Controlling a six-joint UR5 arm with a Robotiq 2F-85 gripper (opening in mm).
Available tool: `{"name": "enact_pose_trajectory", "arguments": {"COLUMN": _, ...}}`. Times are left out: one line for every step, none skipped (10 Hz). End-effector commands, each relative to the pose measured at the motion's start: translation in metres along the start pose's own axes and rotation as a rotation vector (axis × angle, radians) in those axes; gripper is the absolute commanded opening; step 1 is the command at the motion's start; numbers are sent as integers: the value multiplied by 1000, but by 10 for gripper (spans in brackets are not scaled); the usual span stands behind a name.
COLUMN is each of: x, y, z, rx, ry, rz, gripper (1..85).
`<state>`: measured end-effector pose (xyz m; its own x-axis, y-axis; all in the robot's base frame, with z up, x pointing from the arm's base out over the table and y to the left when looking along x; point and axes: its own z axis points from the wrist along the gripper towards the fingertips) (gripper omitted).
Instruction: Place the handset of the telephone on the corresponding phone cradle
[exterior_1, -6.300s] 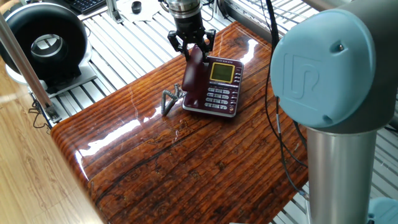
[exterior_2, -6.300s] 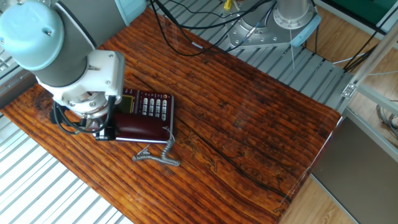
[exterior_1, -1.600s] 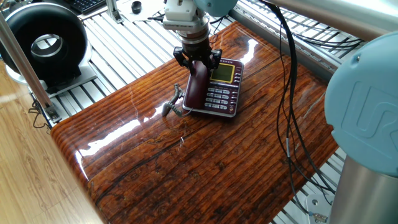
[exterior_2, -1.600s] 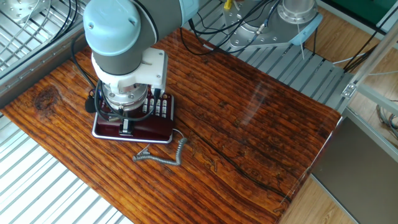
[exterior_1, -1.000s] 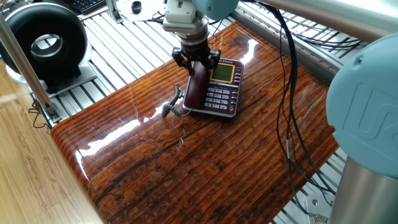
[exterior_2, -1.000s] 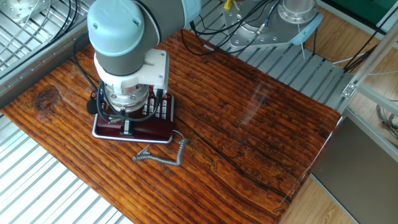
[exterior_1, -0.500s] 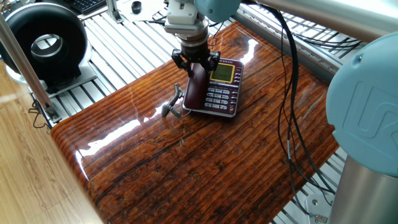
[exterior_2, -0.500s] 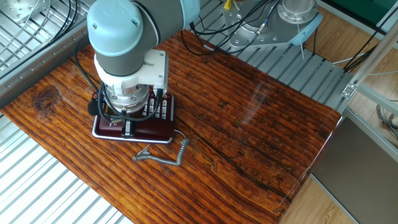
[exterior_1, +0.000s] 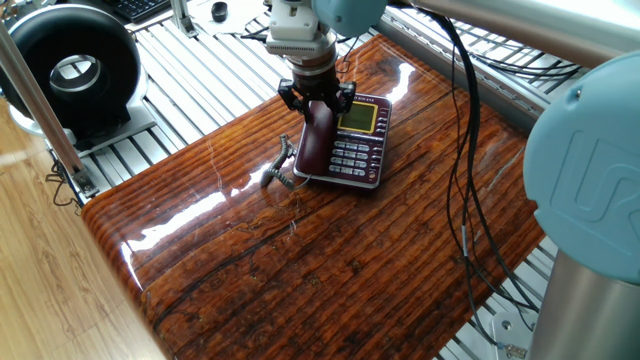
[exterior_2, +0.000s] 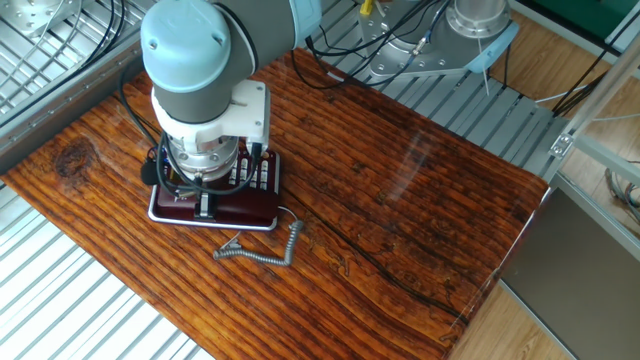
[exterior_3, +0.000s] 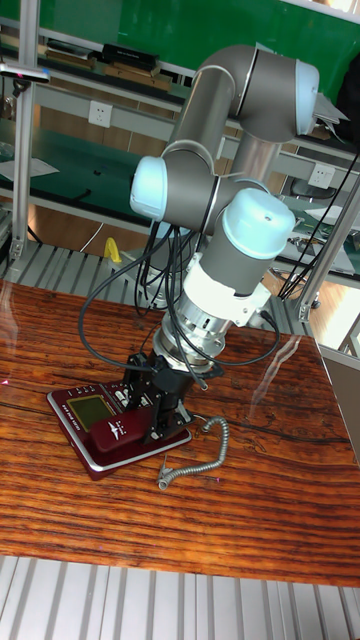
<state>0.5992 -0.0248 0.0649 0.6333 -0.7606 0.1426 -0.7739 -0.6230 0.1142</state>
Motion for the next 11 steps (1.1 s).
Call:
{"name": "enact_pose_trajectory", "arguments": {"x": -2, "y": -1, "z": -1, "rx": 6, "ry": -11, "rz": 7, "gripper": 10}}
{"name": "enact_pose_trajectory", "arguments": {"x": -1, "y": -1, "z": -1, "rx": 6, "ry": -9, "rz": 7, "gripper": 10}}
{"name": "enact_pose_trajectory", "arguments": {"x": 0, "y": -2, "z": -1, "rx": 10, "ry": -6, "rz": 9, "gripper": 10}}
{"name": "enact_pose_trajectory", "arguments": {"x": 0, "y": -3, "z": -1, "rx": 13, "ry": -5, "rz": 9, "gripper": 13}}
{"name": "enact_pose_trajectory", "arguments": {"x": 1, "y": -3, "z": -1, "rx": 14, "ry": -4, "rz": 9, "gripper": 13}}
{"name": "enact_pose_trajectory", "arguments": {"x": -1, "y": -5, "z": -1, "rx": 20, "ry": -11, "rz": 7, "gripper": 13}}
{"name": "enact_pose_trajectory", "arguments": {"x": -1, "y": -8, "z": -1, "rx": 32, "ry": -11, "rz": 3, "gripper": 10}}
{"name": "enact_pose_trajectory", "arguments": {"x": -1, "y": -11, "z": -1, "rx": 47, "ry": -9, "rz": -4, "gripper": 10}}
{"name": "enact_pose_trajectory", "arguments": {"x": 0, "y": -13, "z": -2, "rx": 55, "ry": -8, "rz": -10, "gripper": 10}}
{"name": "enact_pose_trajectory", "arguments": {"x": 1, "y": -14, "z": -2, "rx": 57, "ry": -2, "rz": -16, "gripper": 10}}
{"name": "enact_pose_trajectory", "arguments": {"x": 4, "y": -13, "z": -2, "rx": 53, "ry": 7, "rz": -23, "gripper": 10}}
